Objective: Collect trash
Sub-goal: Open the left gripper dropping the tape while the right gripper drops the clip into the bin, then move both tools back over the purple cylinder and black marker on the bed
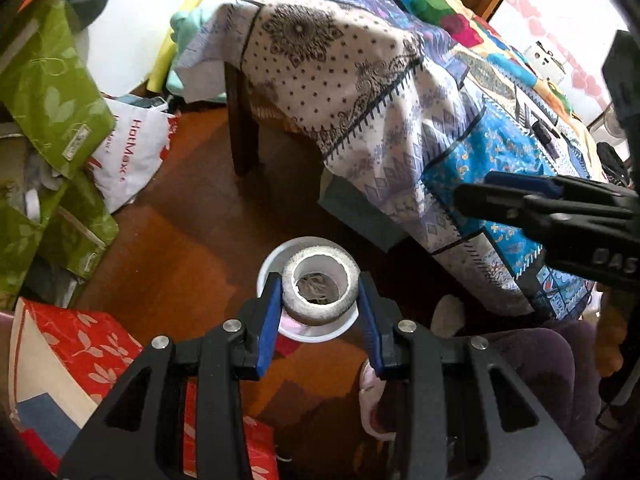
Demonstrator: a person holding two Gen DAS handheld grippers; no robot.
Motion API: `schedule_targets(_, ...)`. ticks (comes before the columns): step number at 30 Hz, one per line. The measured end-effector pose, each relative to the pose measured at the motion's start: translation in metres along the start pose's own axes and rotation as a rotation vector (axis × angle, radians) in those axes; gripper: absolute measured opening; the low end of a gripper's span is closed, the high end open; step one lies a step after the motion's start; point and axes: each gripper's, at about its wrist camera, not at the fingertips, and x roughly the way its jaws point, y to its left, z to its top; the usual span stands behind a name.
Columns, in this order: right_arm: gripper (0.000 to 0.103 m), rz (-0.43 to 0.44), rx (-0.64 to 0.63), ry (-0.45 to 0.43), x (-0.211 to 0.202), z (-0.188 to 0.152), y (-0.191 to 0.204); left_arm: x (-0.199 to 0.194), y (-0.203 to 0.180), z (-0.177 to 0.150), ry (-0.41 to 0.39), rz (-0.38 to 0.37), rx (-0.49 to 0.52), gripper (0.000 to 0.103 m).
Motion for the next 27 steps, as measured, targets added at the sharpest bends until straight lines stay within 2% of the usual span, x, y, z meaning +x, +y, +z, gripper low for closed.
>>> schedule_targets(2, 0.046, -0.005, 0.014, -0.007, -0.005, -0.001, -0.008, 0.007, -0.004, 0.004, 0.013, -0.005, 0.005, 0.036)
schedule_targets(5, 0.046, -0.019, 0.023, -0.021, -0.013, -0.002, -0.019, 0.020, -0.009, 0.012, 0.056, 0.013, -0.010, 0.047)
schedule_targets(11, 0.046, -0.032, 0.048, -0.049, -0.032, -0.009, -0.036, 0.025, -0.017, 0.016, 0.069, 0.020, -0.018, 0.048)
schedule_targets(17, 0.046, -0.038, 0.066, -0.094, -0.057, -0.019, -0.051, -0.001, -0.034, 0.016, 0.016, 0.039, 0.033, 0.048)
schedule_targets(27, 0.046, -0.071, 0.087, -0.221, -0.120, -0.041, -0.076, -0.071, -0.083, 0.022, -0.144, 0.039, 0.100, 0.048)
